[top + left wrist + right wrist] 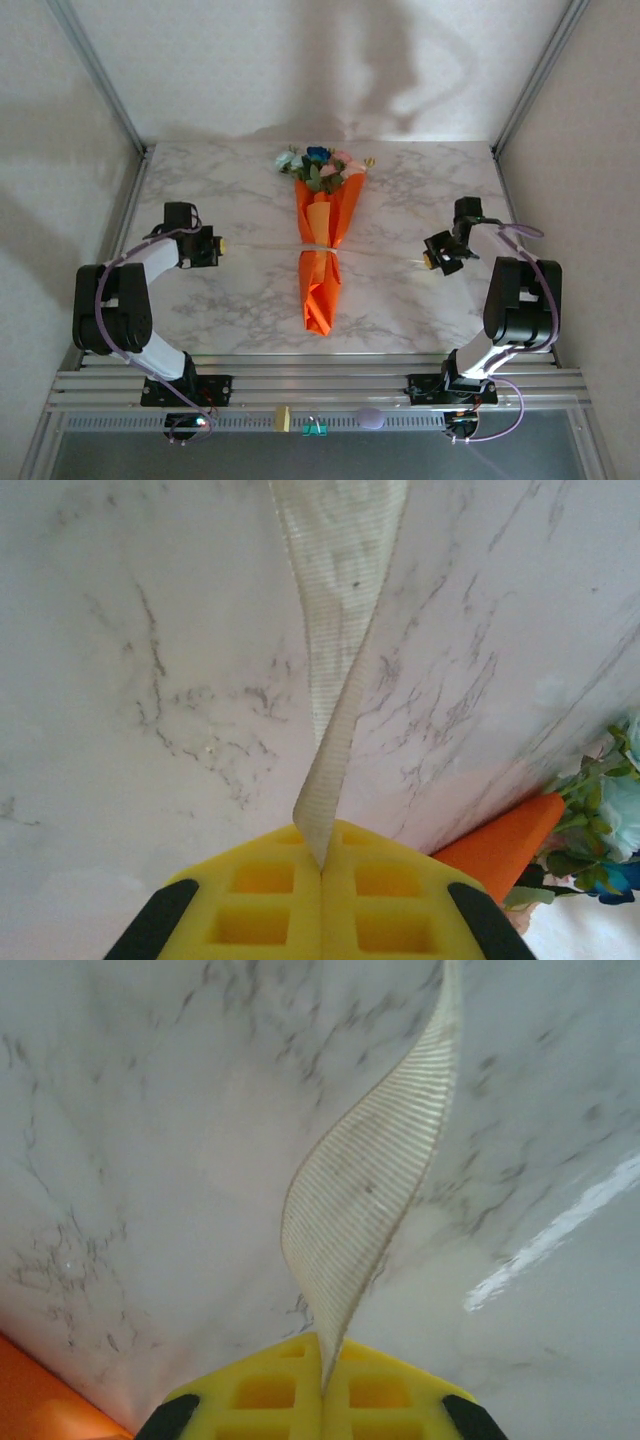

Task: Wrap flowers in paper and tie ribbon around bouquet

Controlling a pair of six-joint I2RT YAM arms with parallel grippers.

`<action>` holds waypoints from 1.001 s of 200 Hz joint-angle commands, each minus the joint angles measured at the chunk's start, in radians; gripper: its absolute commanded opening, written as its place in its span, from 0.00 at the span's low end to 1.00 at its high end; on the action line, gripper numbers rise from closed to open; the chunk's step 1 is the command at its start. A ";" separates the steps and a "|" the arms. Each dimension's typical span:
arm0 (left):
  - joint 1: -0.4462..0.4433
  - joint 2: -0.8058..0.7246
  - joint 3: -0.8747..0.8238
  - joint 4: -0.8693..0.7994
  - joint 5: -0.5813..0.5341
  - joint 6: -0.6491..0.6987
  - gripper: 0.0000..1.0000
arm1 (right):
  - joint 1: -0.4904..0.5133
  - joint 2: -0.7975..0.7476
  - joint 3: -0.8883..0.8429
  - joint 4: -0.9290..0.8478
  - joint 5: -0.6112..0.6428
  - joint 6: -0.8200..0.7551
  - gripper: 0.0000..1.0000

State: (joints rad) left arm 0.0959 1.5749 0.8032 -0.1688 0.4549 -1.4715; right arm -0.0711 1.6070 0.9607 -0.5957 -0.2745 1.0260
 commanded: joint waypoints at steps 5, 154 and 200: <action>0.048 -0.033 -0.036 0.054 -0.022 -0.040 0.00 | -0.069 -0.019 -0.009 -0.014 0.024 -0.041 0.00; 0.171 -0.078 -0.097 0.078 0.024 -0.052 0.00 | -0.272 0.009 0.030 0.048 -0.062 -0.016 0.00; 0.201 -0.080 -0.097 0.073 0.027 -0.059 0.00 | -0.300 0.011 0.014 0.082 -0.076 0.021 0.00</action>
State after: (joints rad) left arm 0.2333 1.5188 0.7139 -0.1307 0.5999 -1.5135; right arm -0.3061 1.6073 0.9611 -0.5838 -0.4469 1.0172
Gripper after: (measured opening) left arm 0.046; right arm 0.057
